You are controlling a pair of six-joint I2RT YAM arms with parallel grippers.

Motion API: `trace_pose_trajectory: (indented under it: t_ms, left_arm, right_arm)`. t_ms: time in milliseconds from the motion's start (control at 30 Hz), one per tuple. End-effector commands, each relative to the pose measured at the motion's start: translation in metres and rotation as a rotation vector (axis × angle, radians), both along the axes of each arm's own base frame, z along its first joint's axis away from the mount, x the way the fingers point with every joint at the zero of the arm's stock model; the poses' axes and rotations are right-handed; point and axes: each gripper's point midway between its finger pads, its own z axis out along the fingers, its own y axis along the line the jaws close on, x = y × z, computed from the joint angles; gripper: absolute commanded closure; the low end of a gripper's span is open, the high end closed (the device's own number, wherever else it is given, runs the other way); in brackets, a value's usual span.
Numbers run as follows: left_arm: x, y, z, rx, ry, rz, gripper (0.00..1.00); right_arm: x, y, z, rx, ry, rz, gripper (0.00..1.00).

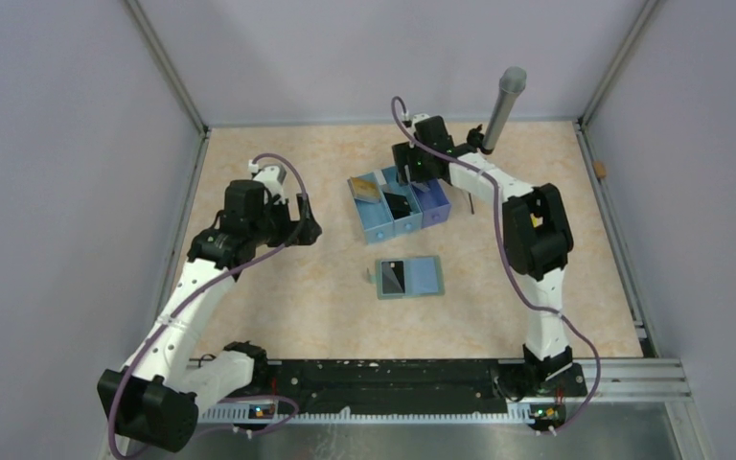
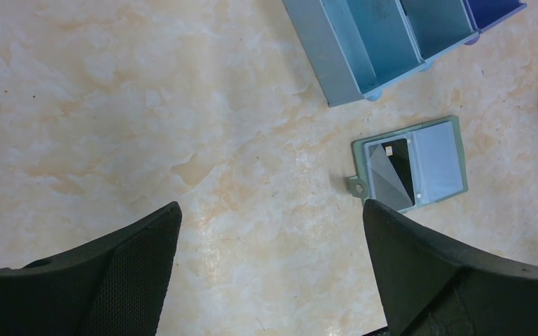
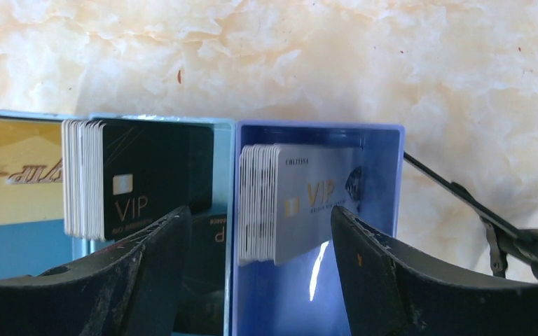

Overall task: Put the credit cards into the card holder
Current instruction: Pick up the credit card from the storage box.

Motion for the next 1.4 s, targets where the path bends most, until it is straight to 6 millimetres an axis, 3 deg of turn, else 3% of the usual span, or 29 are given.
trace_pose_trajectory:
  t_ms: [0, 200, 900, 1067, 1367]
  left_arm:
    - [0.002, -0.002, 0.004, -0.010, -0.023, -0.024, 0.01]
    - [0.002, -0.001, 0.002, -0.016, -0.020, -0.020, 0.01]
    - [0.003, -0.001, -0.004, -0.024, 0.002, -0.023, 0.01]
    - [0.003, -0.001, -0.004, -0.025, 0.002, -0.022, 0.01]
    - [0.002, -0.002, -0.006, -0.027, 0.007, -0.026, 0.01]
  right_arm:
    - [0.016, 0.001, 0.003, -0.024, -0.021, 0.019, 0.29]
    - [0.012, 0.008, -0.001, 0.006, 0.007, 0.043, 0.35]
    - [0.005, 0.019, 0.047, 0.108, -0.049, 0.073, 0.43]
    - [0.003, 0.021, 0.049, 0.118, -0.049, 0.077, 0.45]
    - [0.002, 0.017, 0.048, 0.105, -0.047, 0.059, 0.57]
